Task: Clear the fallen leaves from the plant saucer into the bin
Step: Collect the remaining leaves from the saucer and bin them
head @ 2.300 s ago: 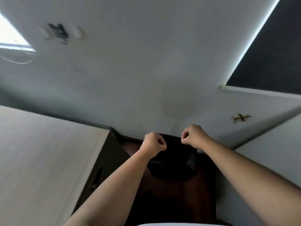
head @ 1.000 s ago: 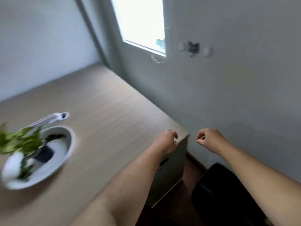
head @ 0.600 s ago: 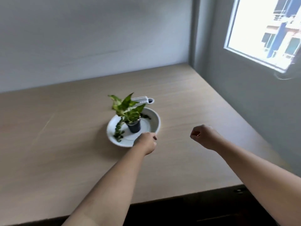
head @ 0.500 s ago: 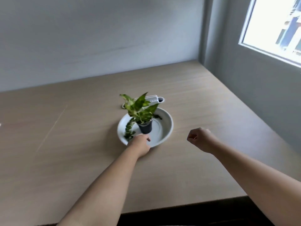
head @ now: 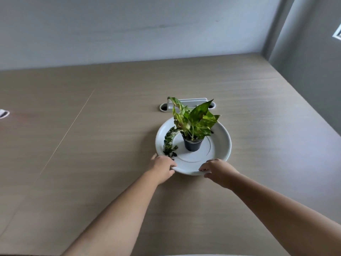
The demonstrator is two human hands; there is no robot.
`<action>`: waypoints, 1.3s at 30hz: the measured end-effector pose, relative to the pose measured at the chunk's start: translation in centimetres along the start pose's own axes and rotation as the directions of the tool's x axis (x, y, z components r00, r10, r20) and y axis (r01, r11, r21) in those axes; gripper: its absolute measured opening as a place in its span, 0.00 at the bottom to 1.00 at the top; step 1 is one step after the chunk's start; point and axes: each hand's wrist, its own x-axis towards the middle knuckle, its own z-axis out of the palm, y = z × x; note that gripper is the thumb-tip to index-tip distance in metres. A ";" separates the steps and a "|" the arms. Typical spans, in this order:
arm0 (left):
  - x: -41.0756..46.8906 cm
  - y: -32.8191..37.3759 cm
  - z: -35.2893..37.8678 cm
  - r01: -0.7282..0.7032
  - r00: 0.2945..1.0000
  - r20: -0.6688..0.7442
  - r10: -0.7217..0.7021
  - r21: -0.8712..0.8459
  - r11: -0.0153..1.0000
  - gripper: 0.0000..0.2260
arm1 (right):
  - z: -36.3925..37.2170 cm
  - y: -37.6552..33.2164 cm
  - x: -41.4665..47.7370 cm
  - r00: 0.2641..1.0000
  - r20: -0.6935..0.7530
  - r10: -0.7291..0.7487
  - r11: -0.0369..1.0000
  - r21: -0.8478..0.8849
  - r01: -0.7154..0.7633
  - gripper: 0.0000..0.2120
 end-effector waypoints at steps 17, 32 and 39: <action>0.2 -1.2 -0.3 0.033 0.996 -0.083 -0.038 -0.052 0.998 0.17 | 0.2 0.5 1.0 0.994 0.010 -0.110 0.986 -0.126 0.110 0.15; -0.2 -2.0 -0.5 0.045 0.995 -0.089 -0.049 -0.045 0.998 0.16 | 0.5 -0.8 0.6 0.988 -0.066 -0.139 0.981 -0.146 0.128 0.15; -0.6 0.9 0.7 -0.015 0.993 -0.115 0.001 -0.117 0.993 0.15 | -1.3 2.5 0.4 0.994 -0.104 0.019 0.993 -0.116 -0.031 0.19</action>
